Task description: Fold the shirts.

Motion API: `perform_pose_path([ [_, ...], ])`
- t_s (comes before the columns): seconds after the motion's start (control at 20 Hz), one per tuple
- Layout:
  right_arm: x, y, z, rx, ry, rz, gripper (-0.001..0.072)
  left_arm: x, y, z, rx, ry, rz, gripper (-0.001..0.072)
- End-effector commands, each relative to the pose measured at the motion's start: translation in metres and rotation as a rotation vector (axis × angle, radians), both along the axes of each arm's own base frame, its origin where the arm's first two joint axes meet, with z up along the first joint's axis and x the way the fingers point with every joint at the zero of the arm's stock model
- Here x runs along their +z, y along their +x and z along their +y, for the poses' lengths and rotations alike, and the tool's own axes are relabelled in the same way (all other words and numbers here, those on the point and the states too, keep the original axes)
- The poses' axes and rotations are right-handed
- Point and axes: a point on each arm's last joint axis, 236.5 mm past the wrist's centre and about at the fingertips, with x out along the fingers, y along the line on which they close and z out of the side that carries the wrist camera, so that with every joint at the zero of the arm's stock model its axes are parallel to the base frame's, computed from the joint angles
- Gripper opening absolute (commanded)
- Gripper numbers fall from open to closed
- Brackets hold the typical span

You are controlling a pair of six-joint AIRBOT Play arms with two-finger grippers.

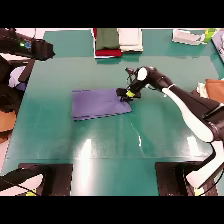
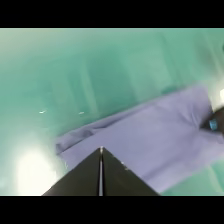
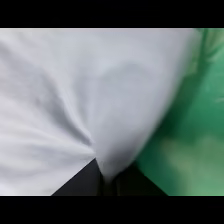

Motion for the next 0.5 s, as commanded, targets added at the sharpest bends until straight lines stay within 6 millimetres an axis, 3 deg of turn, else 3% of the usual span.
perform_pose_path([
  [0.0, 0.056, 0.03, -0.039, -0.053, 0.035, -0.14, 0.002, 0.002, -0.014, -0.043, -0.115, 0.009, -0.02, 0.0027],
  [0.1, 0.097, 0.047, -0.105, -0.149, -0.01, -0.227, 0.0019, 0.004, -0.023, -0.064, -0.165, 0.004, -0.03, 0.0027],
  [0.2, 0.133, 0.054, -0.189, -0.27, -0.105, -0.308, 0.002, 0.008, -0.027, -0.078, -0.196, -0.006, -0.051, 0.0027],
  [0.35, 0.183, 0.046, -0.308, -0.472, -0.176, -0.414, 0.002, 0.011, -0.029, -0.088, -0.212, -0.019, -0.067, 0.0028],
  [0.45, 0.204, 0.032, -0.378, -0.603, -0.221, -0.467, 0.002, 0.012, -0.029, -0.09, -0.215, -0.026, -0.067, 0.0028],
])
